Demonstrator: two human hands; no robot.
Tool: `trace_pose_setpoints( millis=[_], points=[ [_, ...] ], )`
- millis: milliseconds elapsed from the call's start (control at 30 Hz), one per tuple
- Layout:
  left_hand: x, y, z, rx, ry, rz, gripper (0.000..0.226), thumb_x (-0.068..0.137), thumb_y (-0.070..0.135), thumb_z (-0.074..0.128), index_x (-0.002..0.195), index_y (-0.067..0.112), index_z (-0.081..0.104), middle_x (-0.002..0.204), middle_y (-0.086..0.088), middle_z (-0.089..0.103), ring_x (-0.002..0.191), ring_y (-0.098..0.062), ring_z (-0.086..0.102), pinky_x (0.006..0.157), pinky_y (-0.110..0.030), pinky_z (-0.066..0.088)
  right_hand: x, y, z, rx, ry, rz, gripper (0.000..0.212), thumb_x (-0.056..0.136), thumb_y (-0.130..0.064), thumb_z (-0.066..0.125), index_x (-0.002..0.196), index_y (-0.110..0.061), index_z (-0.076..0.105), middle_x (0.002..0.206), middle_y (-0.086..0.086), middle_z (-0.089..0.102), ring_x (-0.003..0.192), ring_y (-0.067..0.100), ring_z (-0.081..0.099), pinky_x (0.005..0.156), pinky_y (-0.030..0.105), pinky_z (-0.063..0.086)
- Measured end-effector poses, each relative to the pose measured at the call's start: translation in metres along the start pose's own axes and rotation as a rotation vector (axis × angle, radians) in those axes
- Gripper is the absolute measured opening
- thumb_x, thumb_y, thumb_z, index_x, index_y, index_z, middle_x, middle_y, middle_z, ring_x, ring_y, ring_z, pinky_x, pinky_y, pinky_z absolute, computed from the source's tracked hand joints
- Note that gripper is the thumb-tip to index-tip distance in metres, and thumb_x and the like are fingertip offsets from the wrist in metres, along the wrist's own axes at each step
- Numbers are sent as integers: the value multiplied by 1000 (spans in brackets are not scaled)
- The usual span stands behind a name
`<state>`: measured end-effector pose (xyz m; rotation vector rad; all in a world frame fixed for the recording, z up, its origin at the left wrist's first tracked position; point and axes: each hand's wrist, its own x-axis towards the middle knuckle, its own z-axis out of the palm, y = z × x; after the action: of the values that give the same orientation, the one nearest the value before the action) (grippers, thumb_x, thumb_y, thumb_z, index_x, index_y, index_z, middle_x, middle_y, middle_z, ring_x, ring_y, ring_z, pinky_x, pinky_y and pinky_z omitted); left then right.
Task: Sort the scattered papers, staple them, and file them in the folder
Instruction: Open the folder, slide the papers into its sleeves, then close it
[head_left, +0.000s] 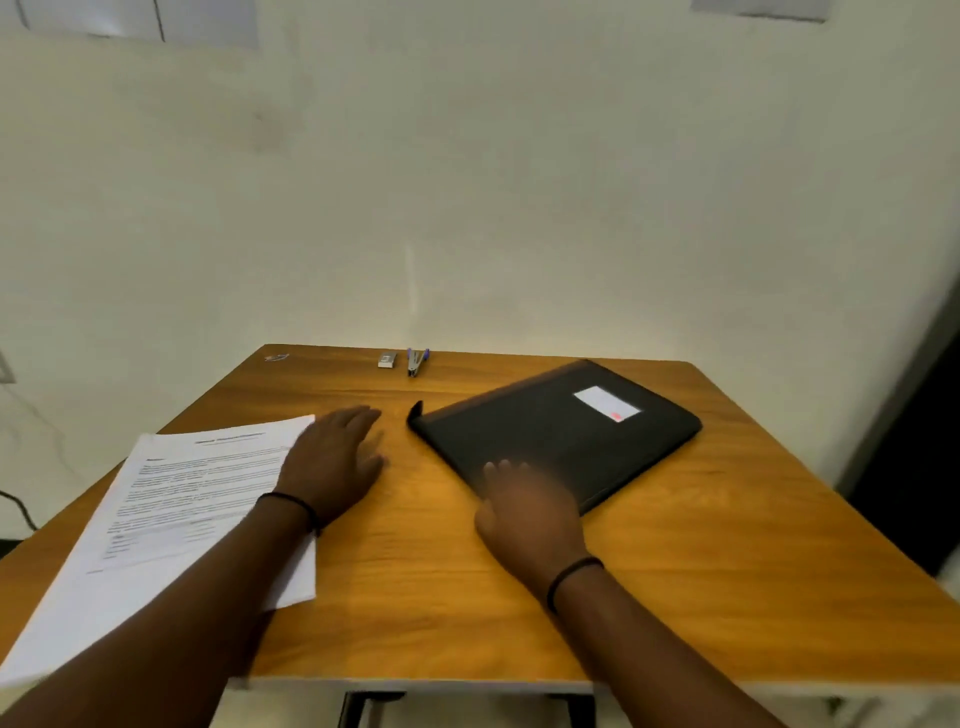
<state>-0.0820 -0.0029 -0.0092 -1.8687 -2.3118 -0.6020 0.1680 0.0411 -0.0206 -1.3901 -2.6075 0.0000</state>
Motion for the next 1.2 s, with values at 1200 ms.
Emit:
trace_pose_setpoints(
  millis=[1200],
  points=[
    [-40, 170, 42, -85, -414, -1, 134, 39, 108, 19, 153, 37, 20, 166, 2, 1, 152, -22, -8, 122, -47, -3, 81, 237, -6, 236, 200, 510, 76, 86, -67, 53, 132, -8, 51, 132, 15, 55, 121, 32, 50, 101, 42, 41]
  ],
)
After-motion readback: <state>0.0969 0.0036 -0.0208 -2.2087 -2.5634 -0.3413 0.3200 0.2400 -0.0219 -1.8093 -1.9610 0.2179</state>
